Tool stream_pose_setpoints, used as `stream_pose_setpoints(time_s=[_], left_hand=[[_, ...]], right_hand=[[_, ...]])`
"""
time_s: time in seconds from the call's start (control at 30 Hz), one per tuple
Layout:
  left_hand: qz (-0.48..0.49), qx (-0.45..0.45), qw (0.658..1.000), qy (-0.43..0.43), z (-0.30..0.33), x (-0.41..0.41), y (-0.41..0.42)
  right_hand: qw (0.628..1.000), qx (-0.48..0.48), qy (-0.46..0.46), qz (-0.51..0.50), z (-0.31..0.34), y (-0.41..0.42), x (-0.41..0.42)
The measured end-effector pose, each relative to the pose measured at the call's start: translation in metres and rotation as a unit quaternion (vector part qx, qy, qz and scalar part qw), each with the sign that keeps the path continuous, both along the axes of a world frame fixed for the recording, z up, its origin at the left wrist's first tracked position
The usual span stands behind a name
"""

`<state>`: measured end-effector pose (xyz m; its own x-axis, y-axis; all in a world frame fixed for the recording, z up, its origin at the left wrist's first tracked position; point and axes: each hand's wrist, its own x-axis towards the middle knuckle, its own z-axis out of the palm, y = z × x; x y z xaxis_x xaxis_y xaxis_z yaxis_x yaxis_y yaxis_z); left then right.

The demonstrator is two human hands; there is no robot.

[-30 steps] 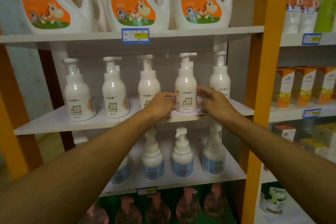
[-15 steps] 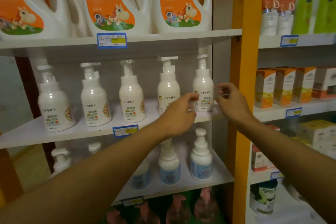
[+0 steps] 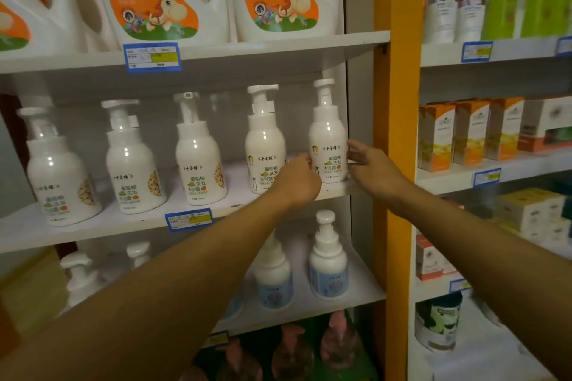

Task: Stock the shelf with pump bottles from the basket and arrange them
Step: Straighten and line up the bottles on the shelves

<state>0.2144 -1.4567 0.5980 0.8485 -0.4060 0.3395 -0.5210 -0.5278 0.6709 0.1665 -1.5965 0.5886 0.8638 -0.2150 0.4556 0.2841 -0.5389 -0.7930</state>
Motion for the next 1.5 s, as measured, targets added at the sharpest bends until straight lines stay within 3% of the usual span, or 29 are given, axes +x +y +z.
stream_pose_setpoints(time_s=[0.23, 0.33, 0.43, 0.6, 0.73, 0.97, 1.3, 1.5], left_hand=[[0.035, -0.02, 0.999, -0.026, 0.004, -0.026, -0.002], [0.005, -0.113, 0.99, -0.088, -0.005, -0.052, 0.001], [-0.062, -0.172, 0.98, -0.079, -0.051, -0.072, 0.011], [0.001, -0.141, 0.986, 0.088, -0.143, -0.057, 0.018], [0.04, -0.019, 0.978, 0.206, -0.159, -0.046, 0.013], [0.018, -0.046, 0.977, 0.208, -0.169, -0.04, 0.007], [-0.008, -0.067, 0.976, 0.209, -0.164, -0.045, -0.001], [-0.033, -0.063, 0.982, 0.177, -0.178, -0.046, 0.035]], right_hand=[[1.0, 0.013, 0.001, -0.012, 0.0, 0.002, -0.004], [0.994, 0.033, -0.089, -0.062, -0.01, 0.001, -0.023], [0.987, 0.005, -0.142, -0.075, -0.048, -0.002, -0.048], [0.998, -0.001, 0.028, -0.051, -0.14, -0.005, -0.048], [0.993, 0.025, 0.114, 0.027, -0.176, 0.01, -0.037], [0.995, 0.059, 0.082, -0.003, -0.184, 0.009, -0.029], [0.996, 0.027, 0.078, -0.016, -0.194, -0.007, -0.02], [0.999, 0.042, -0.008, -0.034, -0.2, 0.014, -0.045]])
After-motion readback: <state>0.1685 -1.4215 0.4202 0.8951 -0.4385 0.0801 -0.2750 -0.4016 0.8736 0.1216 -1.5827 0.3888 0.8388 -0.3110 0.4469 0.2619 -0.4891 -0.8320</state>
